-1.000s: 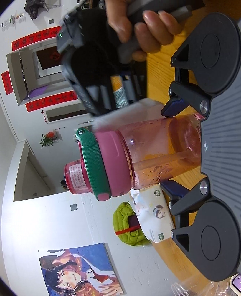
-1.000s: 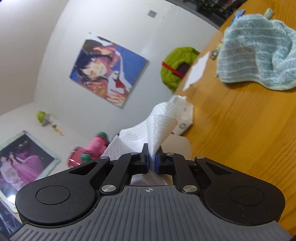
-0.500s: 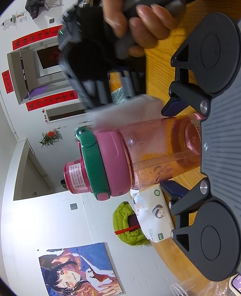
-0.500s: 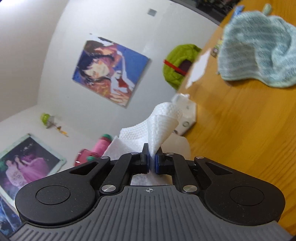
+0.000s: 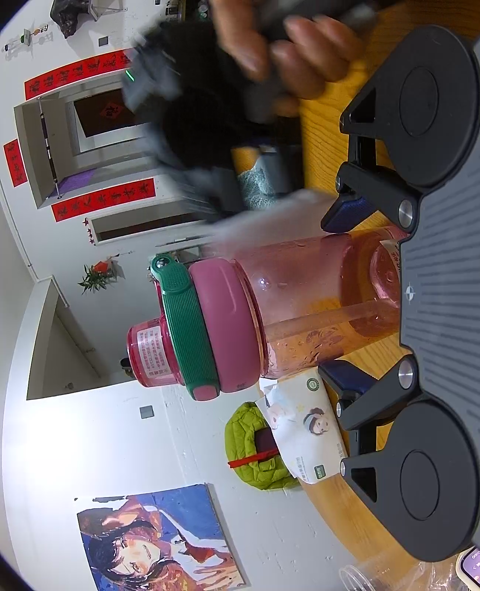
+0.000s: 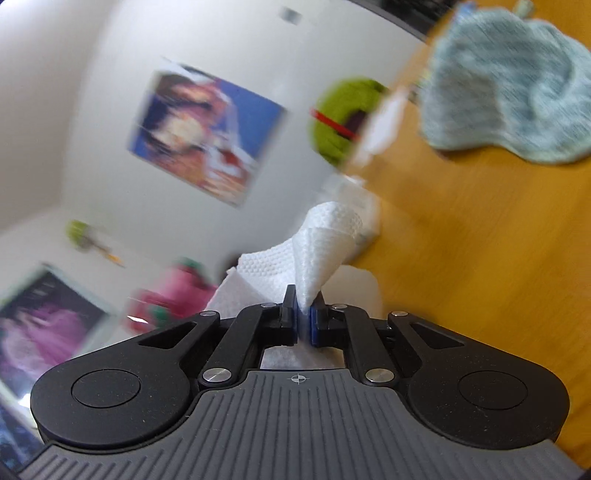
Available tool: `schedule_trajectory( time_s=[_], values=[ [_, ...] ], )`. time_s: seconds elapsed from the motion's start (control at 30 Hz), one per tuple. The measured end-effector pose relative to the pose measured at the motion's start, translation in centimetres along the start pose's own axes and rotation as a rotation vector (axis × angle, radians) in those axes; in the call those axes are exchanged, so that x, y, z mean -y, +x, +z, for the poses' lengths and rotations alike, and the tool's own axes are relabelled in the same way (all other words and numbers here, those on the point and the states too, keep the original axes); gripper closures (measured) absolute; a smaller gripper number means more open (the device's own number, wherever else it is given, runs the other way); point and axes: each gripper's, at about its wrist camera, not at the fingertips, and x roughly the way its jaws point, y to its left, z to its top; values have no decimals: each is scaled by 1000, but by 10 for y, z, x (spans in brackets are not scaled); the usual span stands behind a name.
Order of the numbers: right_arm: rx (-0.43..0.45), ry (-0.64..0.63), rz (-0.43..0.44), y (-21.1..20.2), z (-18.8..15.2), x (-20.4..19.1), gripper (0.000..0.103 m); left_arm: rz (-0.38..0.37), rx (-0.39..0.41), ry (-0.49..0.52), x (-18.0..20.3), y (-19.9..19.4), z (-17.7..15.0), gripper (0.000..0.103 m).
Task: Clean container
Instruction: 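Rub the paper towel across the bottle's side with the right gripper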
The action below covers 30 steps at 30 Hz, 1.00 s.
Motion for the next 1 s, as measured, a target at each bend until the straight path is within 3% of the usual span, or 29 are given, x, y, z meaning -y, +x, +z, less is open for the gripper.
schedule_trajectory(
  time_s=[0.07, 0.27, 0.3, 0.37, 0.47, 0.53, 0.63, 0.8, 0.87, 1.0],
  values=[
    [-47, -27, -113, 10, -3, 0, 92, 0, 1, 1, -1, 0, -1, 29],
    [124, -44, 179, -25, 1, -13, 92, 2, 2, 3, 0, 2, -2, 29],
    [125, -41, 178, -25, 1, -13, 92, 2, 2, 3, 0, 2, -2, 29],
    [75, -38, 84, -15, 1, -10, 92, 2, 0, 2, 1, 4, -1, 29],
    [-42, -56, -135, 10, -3, -3, 92, -1, -3, -5, 0, 4, -1, 29],
    [-63, -54, -163, 13, -4, 1, 92, -1, -4, -8, -1, 4, -1, 29],
    [-48, -62, -144, 12, -3, 1, 92, 8, -5, -6, 1, 3, 0, 28],
    [68, -30, 12, -4, 2, 1, 91, 74, 36, -18, 12, -15, 2, 22],
    [107, -41, 38, -10, 3, -1, 91, 78, 24, -4, 19, -17, 2, 22],
    [74, -23, 52, -5, 2, -2, 91, 83, 12, 13, 23, -17, 2, 24]
  ],
)
